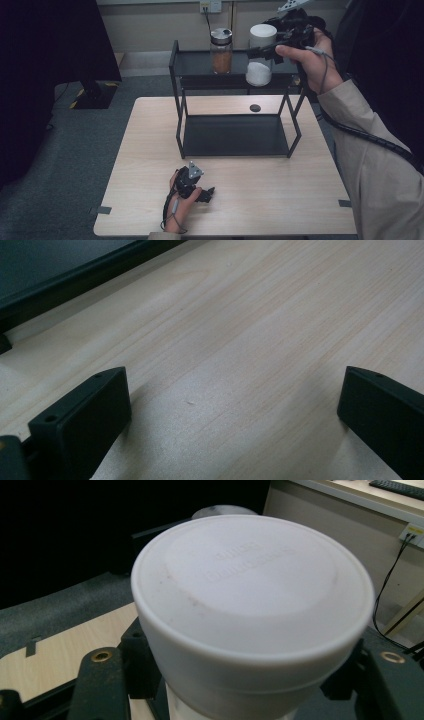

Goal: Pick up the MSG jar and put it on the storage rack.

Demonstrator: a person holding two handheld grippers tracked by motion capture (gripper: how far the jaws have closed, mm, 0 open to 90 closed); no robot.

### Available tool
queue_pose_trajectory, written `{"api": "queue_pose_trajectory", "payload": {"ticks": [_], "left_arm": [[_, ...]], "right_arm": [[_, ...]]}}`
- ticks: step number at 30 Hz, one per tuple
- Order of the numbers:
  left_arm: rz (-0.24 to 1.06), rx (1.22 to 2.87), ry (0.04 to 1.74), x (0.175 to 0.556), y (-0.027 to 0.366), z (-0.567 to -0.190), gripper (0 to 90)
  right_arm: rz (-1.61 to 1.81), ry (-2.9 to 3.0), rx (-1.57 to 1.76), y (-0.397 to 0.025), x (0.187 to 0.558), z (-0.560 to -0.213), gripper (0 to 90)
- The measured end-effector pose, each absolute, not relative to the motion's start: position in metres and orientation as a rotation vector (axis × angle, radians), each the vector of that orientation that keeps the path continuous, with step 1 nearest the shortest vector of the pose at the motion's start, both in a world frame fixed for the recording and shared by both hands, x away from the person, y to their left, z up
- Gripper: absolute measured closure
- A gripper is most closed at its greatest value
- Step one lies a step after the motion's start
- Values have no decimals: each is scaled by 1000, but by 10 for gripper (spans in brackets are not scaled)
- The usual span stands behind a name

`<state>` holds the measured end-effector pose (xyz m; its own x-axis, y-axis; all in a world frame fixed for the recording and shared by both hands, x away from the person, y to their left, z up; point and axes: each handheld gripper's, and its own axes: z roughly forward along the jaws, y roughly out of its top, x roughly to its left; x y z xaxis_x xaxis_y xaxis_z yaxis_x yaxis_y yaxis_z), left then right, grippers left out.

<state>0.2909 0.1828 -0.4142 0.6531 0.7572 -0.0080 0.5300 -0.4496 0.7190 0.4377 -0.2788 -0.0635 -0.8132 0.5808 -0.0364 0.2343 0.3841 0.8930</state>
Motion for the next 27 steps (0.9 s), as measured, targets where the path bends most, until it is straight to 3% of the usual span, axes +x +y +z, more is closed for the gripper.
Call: {"api": "queue_pose_trajectory", "payload": {"ticks": [27], "left_arm": [[411, 2159, 994, 291, 183, -414, 0]], "right_arm": [[1331, 2214, 866, -254, 484, -68, 341]]}}
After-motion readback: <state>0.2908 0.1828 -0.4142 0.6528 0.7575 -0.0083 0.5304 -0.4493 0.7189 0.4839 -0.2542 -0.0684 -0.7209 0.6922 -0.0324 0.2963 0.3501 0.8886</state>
